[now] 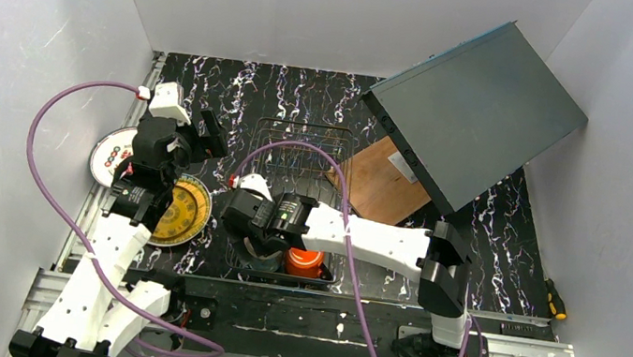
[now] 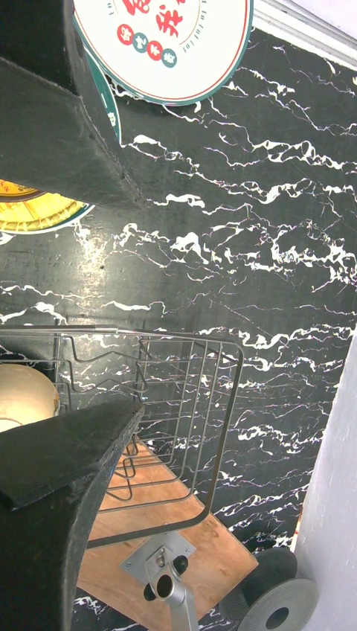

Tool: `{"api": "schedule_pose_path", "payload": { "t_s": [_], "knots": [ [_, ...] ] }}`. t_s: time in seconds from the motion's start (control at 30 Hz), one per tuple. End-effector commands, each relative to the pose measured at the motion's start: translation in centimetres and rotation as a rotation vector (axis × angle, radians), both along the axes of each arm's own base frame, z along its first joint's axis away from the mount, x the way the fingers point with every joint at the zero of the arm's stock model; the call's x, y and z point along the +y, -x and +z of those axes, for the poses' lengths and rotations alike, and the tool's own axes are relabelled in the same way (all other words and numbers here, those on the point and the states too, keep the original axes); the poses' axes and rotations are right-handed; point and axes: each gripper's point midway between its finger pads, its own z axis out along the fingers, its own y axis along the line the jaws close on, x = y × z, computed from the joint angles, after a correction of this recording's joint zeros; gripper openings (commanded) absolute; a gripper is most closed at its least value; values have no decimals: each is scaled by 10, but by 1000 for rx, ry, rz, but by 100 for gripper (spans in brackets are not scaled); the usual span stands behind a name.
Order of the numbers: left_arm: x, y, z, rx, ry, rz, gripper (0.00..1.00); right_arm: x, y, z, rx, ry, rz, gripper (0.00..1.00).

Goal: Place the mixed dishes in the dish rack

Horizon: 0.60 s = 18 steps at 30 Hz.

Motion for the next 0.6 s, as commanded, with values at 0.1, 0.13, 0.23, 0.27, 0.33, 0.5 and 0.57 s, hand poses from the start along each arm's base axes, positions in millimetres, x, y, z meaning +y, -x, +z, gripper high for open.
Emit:
{"api": "schedule_pose_path", "payload": {
  "t_s": [0.1,0.13,0.23,0.27,0.33,0.5,0.57],
  "knots": [
    [-1,0,4,-11,0,-4,98,17,-5,59,-90,-169,1,98],
    [-1,0,4,-12,1,-3,98,18,-5,63,-98,-189,7,98],
    [0,0,2,-5,-3,-2,98,20,-6,64,-116,-218,30,98],
    [0,-1,2,-5,-3,0,98,19,-8,67,-126,-226,28,98],
    [0,-1,1,-2,-5,2,98,20,-8,74,-145,-262,40,98],
    [0,-2,-1,2,-3,-1,98,18,-6,46,-102,-178,58,98],
    [-1,-3,-2,6,-4,-3,98,16,-4,56,-128,-195,65,98]
  ]
}}
